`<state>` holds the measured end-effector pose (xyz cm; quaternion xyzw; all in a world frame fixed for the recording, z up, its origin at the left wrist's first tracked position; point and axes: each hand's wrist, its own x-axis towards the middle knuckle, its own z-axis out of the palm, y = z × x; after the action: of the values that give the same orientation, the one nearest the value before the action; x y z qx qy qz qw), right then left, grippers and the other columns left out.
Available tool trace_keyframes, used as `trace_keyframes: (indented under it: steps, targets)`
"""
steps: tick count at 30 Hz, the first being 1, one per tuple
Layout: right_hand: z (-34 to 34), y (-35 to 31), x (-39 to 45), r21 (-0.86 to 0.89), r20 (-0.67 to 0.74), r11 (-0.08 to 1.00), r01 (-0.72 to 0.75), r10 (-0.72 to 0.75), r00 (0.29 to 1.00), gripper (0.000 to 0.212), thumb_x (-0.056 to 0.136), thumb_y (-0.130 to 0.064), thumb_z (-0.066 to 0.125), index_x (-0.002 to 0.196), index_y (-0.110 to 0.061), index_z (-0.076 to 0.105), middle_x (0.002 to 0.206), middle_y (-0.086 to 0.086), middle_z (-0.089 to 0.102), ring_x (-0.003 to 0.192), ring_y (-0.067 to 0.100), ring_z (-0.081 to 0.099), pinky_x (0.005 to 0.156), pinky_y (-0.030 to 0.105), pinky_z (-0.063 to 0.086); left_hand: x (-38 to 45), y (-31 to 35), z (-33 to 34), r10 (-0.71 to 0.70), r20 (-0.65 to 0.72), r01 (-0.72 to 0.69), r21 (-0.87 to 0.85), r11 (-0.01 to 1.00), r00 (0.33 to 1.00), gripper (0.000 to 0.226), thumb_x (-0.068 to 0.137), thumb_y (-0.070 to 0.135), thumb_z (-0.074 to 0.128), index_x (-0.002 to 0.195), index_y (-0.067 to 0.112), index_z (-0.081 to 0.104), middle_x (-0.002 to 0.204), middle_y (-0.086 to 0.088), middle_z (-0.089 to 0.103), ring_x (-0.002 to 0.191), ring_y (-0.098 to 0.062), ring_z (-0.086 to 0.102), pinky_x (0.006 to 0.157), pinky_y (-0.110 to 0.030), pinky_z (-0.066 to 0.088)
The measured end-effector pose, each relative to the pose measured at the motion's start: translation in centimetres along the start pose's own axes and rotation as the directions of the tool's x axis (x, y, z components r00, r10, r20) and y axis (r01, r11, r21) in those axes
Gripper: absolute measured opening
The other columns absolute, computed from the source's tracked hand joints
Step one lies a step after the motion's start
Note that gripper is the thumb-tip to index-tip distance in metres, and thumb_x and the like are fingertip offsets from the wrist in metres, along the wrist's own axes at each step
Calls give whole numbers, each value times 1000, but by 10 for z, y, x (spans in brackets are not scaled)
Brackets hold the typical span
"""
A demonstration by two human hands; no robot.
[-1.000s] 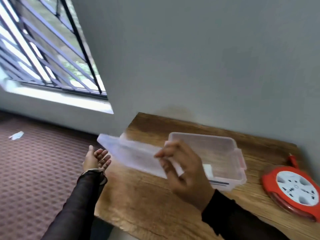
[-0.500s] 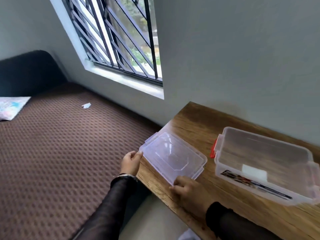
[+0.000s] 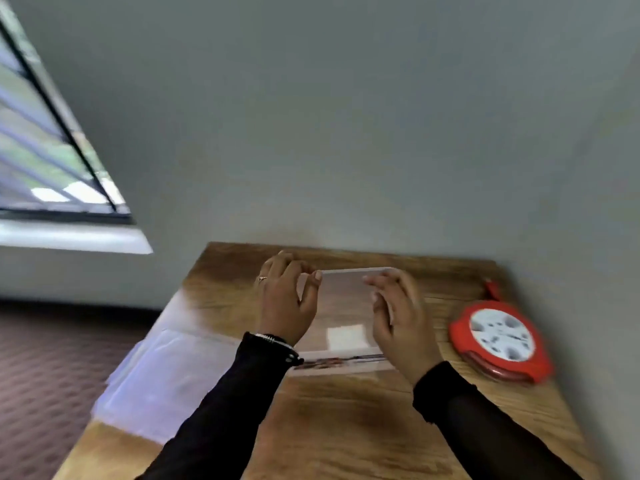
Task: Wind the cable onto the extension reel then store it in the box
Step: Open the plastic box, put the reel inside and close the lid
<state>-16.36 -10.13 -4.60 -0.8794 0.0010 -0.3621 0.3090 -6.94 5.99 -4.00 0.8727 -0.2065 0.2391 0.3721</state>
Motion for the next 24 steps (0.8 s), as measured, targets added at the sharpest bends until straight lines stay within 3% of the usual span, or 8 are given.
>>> trace_keyframes:
  steps: [3, 6, 10, 13, 15, 18, 21, 24]
  targets:
    - [-42, 44, -5, -152, -130, 954, -260, 241, 962, 36, 82, 4, 57, 117, -7, 59, 119, 12, 50, 107, 21, 49, 88, 33, 46, 5, 37, 41, 108, 163, -104, -35, 994, 981, 17, 84, 32, 57, 85, 19, 67, 103, -1, 63, 111, -30, 52, 90, -41, 40]
    - [-71, 80, -19, -313, -161, 823, -474, 446, 881, 51, 80, -4, 64, 128, -7, 48, 129, 17, 44, 120, 31, 44, 100, 39, 39, 2, 68, 72, 207, 294, -189, -89, 978, 933, 15, 84, 32, 57, 88, 20, 67, 109, 0, 61, 120, -29, 48, 97, -44, 35]
    - [-96, 122, -34, -465, -178, 481, -744, 772, 610, 83, 74, -40, 73, 140, -10, 33, 141, 22, 34, 128, 38, 37, 105, 44, 33, -7, 91, 99, 307, 399, -265, -158, 951, 864, 15, 84, 33, 59, 92, 23, 66, 114, 2, 59, 131, -23, 39, 101, -38, 28]
    - [-109, 151, -40, -331, -181, 294, -897, 913, 366, 86, 77, -47, 70, 141, -7, 27, 140, 23, 38, 127, 39, 41, 104, 43, 35, -12, 101, 109, 337, 434, -281, -189, 941, 836, 14, 83, 33, 62, 92, 23, 66, 113, 4, 59, 131, -24, 38, 102, -41, 28]
    - [-112, 166, -42, -243, -130, 235, -941, 954, 272, 77, 81, -39, 68, 137, -1, 29, 137, 23, 46, 123, 38, 48, 99, 40, 41, -15, 103, 112, 325, 445, -265, -192, 945, 834, 13, 83, 33, 62, 92, 24, 66, 115, 5, 59, 132, -23, 36, 103, -42, 26]
    - [-117, 183, -45, -131, -73, 181, -975, 979, 192, 71, 77, -32, 75, 129, 3, 41, 130, 20, 55, 115, 35, 55, 92, 37, 46, -15, 99, 111, 292, 449, -229, -190, 955, 845, 11, 83, 33, 63, 91, 26, 66, 116, 7, 59, 134, -19, 34, 103, -39, 23]
    - [-122, 192, -49, 203, 71, 94, -975, 991, 111, 58, 68, -11, 83, 118, 6, 58, 114, 23, 66, 97, 34, 65, 87, 41, 52, -11, 91, 107, 252, 454, -195, -169, 966, 855, 10, 83, 32, 63, 91, 27, 66, 114, 7, 60, 133, -19, 35, 101, -42, 29]
    - [-124, 185, -49, 428, 147, 72, -901, 978, 148, 46, 62, 5, 82, 104, 7, 64, 102, 25, 69, 80, 32, 68, 70, 38, 56, -6, 81, 100, 214, 437, -162, -152, 975, 874, 8, 83, 28, 63, 91, 26, 66, 116, 7, 60, 130, -20, 38, 98, -42, 31]
